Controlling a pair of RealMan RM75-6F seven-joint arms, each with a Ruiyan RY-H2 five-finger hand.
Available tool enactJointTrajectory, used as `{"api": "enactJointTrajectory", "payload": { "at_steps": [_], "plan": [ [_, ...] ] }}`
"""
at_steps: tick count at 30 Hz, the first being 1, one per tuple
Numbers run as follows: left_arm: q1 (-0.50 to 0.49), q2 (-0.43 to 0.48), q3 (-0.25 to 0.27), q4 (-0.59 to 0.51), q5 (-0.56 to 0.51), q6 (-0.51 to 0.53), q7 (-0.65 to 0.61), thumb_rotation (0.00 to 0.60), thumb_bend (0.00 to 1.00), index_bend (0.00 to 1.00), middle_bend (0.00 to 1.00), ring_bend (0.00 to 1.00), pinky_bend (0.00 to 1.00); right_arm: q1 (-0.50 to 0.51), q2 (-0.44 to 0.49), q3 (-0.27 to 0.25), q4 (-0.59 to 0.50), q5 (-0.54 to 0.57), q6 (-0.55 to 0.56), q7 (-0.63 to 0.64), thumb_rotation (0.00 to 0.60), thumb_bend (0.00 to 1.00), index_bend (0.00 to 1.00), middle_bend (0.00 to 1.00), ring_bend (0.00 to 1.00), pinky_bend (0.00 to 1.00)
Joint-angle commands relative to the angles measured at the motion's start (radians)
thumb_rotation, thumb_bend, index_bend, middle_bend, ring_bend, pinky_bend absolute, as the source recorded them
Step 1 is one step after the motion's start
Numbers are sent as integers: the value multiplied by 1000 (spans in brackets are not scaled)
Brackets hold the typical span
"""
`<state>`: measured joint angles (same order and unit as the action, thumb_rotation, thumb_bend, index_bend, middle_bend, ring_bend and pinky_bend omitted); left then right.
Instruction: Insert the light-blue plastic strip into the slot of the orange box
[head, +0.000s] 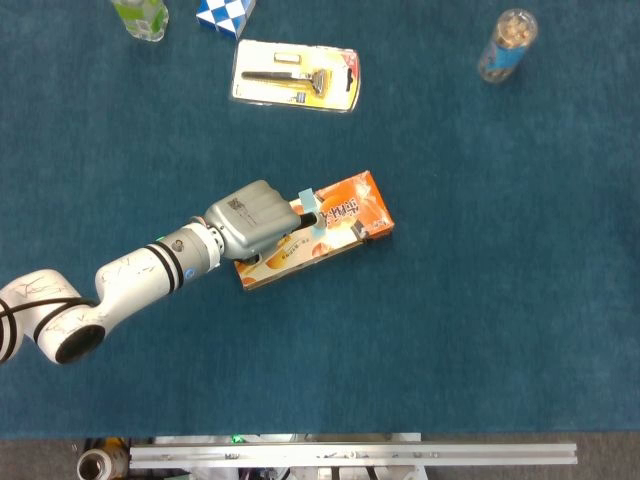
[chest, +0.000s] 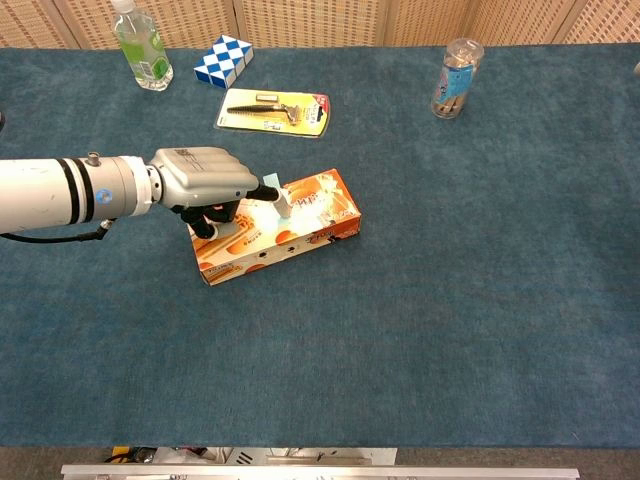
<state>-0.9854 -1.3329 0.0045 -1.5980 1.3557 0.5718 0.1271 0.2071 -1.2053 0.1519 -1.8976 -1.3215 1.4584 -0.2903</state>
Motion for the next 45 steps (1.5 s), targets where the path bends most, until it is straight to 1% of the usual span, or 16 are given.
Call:
{"api": "enactJointTrajectory", "payload": {
  "at_steps": [1,12,27,36,45],
  "plan": [
    [4,6,1,-12,6,11,3,600,742,176,1000,1000,1000,0,0,1,-1,-1,0,-1,600,574,397,972,1000,1000],
    [-1,-10,6,-7,-2,4,24,600,743,174,1000,1000,1000,-7,7,1,-6,-3,5,-1,600,575,397,972,1000,1000],
    [-1,-1,7,-25,-9,13,37,600,742,173,1000,1000,1000,-13,12,1,-8,-5,3,6,600,575,397,972,1000,1000],
    [-7,-11,4,0,-29,5,44,600,742,171,1000,1000,1000,-17,16,1,-10,-5,5,6,600,575,397,972,1000,1000],
    [-8,-13,9,-2,-32,4,54,600,742,171,1000,1000,1000,-18,16,4,-12,-7,8,6,600,575,397,972,1000,1000]
  ]
}}
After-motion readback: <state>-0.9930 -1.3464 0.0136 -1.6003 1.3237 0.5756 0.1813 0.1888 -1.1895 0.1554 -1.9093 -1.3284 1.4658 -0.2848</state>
